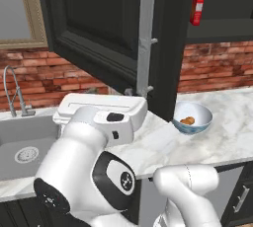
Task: Open the cabinet. Pick the tangerine and tangerine from the cabinet and place them into the bowl. Then close the cabinet.
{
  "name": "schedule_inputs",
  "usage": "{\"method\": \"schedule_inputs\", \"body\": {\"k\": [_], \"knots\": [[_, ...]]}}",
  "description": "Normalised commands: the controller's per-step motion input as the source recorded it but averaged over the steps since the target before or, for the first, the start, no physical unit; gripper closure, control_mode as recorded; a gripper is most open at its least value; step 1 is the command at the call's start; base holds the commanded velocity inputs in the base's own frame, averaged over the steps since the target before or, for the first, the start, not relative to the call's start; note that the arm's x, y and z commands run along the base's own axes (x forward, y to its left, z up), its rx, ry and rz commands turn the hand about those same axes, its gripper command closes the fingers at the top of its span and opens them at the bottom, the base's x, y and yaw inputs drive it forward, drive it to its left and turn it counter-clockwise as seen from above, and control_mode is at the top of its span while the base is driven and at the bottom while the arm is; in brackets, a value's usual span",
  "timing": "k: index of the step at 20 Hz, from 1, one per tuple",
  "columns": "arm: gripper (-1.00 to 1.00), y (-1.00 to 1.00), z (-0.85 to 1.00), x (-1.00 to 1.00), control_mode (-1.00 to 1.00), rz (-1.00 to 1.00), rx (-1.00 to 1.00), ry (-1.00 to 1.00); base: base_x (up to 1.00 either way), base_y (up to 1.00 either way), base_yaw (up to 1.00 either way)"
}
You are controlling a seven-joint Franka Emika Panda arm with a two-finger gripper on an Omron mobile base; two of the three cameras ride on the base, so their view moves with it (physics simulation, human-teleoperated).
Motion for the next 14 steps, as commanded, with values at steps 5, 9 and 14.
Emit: {"method": "schedule_inputs", "body": {"k": [5,9,14], "knots": [[-1.0,-1.0,-0.59,1.0,-1.0,-0.13,0.02,-0.02,0.0,0.0,0.0],[-1.0,-1.0,-0.28,1.0,-1.0,-0.12,0.1,-0.07,0.0,0.0,0.0],[-1.0,-0.88,0.26,1.0,-1.0,-0.22,0.26,-0.17,0.0,0.0,0.0]]}}
